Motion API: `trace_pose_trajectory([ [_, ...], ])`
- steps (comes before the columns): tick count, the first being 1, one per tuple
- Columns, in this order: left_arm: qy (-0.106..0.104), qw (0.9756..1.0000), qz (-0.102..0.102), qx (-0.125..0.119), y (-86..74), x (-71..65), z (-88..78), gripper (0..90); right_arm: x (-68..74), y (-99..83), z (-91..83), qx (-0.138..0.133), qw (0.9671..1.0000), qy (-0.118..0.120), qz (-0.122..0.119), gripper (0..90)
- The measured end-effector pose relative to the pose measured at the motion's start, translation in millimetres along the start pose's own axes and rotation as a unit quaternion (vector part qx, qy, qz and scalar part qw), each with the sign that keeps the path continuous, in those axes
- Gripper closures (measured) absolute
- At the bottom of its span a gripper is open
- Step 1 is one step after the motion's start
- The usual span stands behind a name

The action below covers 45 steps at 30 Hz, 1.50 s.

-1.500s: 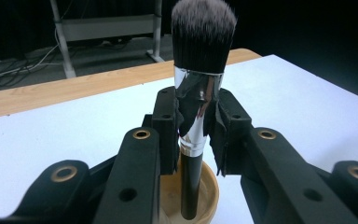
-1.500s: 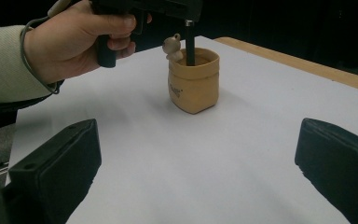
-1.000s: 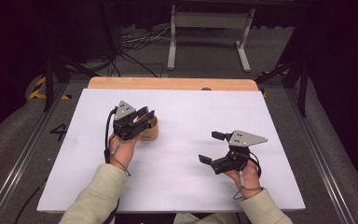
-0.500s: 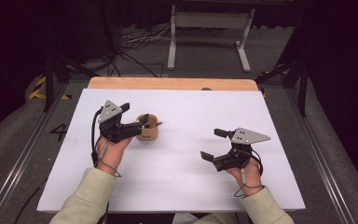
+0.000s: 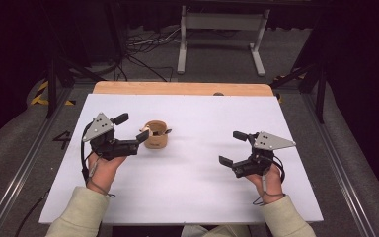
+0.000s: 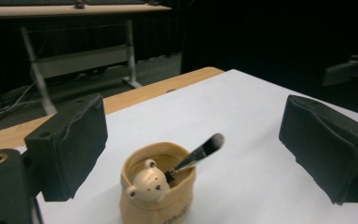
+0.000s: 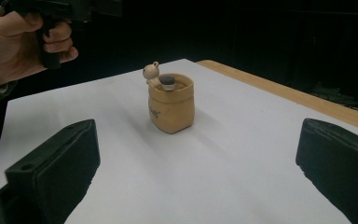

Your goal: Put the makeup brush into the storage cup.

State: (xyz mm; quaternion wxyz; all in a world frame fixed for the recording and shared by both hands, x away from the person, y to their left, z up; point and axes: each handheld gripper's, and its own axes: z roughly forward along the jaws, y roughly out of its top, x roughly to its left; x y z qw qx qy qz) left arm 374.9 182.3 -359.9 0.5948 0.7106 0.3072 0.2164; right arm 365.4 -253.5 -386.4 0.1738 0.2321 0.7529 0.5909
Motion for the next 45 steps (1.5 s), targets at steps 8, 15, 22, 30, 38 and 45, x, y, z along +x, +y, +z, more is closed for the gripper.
trace_pose_trajectory([
  [8,-0.017,0.9998,0.000,-0.009,-7.9,0.8,-21.2,5.8,-2.0,-0.5,-9.0,-0.011,0.9997,0.001,-0.021,0.0],
  [15,-0.035,0.9992,-0.013,-0.014,-22.5,3.2,-34.6,4.7,-4.3,-6.5,-11.6,-0.006,0.9999,-0.006,-0.014,0.0],
  [22,-0.046,0.9987,-0.022,-0.006,-38.3,5.0,-38.7,4.6,-5.9,-16.4,-14.0,-0.008,0.9998,-0.004,-0.015,0.0],
  [30,-0.056,0.9979,-0.029,0.012,-56.5,3.8,-35.3,4.3,-10.5,-33.1,-17.4,-0.008,0.9998,-0.006,-0.014,0.0],
  [38,-0.059,0.9975,-0.034,0.018,-73.4,2.6,-31.4,3.6,-11.5,-42.8,-20.5,-0.009,0.9998,-0.010,-0.016,0.0],
  [45,-0.053,0.9969,-0.044,0.038,-84.7,2.8,-26.5,3.3,-9.8,-50.6,-22.3,-0.006,0.9997,-0.016,-0.015,0.0],
])
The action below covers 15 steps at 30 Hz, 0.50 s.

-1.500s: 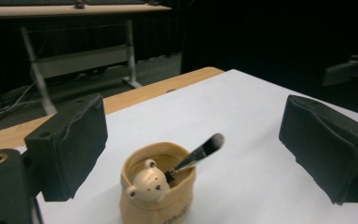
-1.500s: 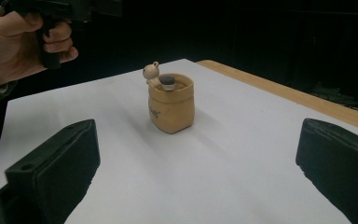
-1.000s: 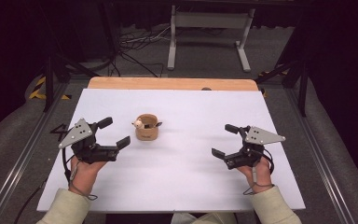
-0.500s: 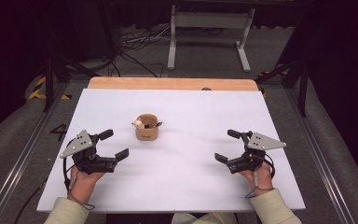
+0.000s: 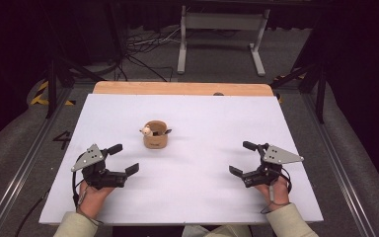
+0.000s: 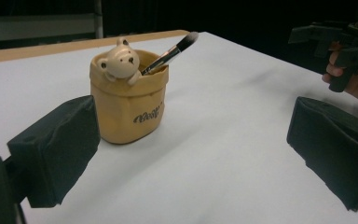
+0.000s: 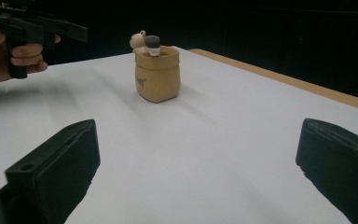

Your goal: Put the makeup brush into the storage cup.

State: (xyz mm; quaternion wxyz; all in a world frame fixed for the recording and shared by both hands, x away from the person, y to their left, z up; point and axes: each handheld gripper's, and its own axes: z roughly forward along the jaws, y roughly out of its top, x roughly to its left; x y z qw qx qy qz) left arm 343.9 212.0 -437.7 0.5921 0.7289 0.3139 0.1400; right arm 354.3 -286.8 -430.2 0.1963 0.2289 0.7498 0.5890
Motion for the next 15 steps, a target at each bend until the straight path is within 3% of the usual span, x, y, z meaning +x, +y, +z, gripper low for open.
trace_pose_trajectory([
  [6,-0.005,0.9999,0.003,0.012,-6.0,-2.3,5.1,3.3,1.3,-5.5,1.2,0.011,0.9999,0.001,0.003,0.0],
  [12,-0.011,0.9999,0.004,0.006,-11.0,-3.0,6.4,3.1,3.0,-7.0,2.2,0.016,0.9999,0.001,0.003,0.0],
  [15,-0.005,1.0000,0.007,-0.003,-14.1,-2.0,6.5,3.3,3.9,-7.2,3.5,0.019,0.9998,0.004,0.004,0.0],
])
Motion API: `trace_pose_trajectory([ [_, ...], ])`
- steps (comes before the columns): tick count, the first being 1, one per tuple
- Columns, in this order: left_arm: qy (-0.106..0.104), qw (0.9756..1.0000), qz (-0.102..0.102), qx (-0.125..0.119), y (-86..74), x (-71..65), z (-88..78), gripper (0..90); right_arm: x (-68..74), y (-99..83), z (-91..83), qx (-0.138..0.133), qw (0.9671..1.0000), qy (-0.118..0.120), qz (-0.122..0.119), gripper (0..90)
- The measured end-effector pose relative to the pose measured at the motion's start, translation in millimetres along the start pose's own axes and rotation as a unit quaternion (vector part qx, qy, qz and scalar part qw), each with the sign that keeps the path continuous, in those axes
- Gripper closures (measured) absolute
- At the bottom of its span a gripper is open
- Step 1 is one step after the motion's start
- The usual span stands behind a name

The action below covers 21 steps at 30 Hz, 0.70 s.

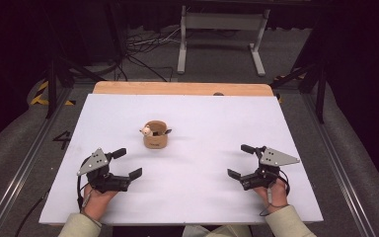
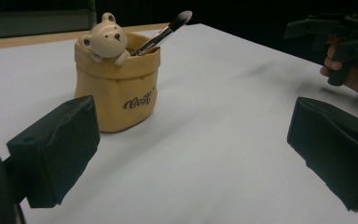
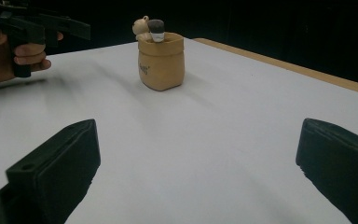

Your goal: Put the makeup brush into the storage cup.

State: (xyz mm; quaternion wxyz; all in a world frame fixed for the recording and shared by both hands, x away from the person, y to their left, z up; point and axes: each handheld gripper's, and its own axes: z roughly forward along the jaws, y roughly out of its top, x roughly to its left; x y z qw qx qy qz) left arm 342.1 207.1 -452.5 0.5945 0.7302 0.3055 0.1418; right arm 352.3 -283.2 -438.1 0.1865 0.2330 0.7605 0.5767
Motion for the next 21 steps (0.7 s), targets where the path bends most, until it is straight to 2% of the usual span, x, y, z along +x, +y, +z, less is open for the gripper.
trace_pose_trajectory([
  [4,0.000,1.0000,0.005,-0.003,-0.4,-0.3,-0.1,3.4,-0.4,-0.6,0.5,-0.001,1.0000,0.000,0.002,0.0],
  [9,0.001,0.9999,0.006,0.011,-3.1,1.0,4.2,3.4,-0.5,-1.2,1.8,0.003,1.0000,0.005,0.005,0.0],
  [14,0.002,0.9997,0.018,0.014,-3.1,-0.1,5.2,3.6,-0.5,-1.4,2.1,0.004,0.9999,0.007,0.009,0.0],
  [21,0.009,0.9998,0.011,0.010,-3.1,1.2,3.4,3.5,-0.8,-0.7,0.0,-0.001,0.9999,0.012,0.010,2.0],
])
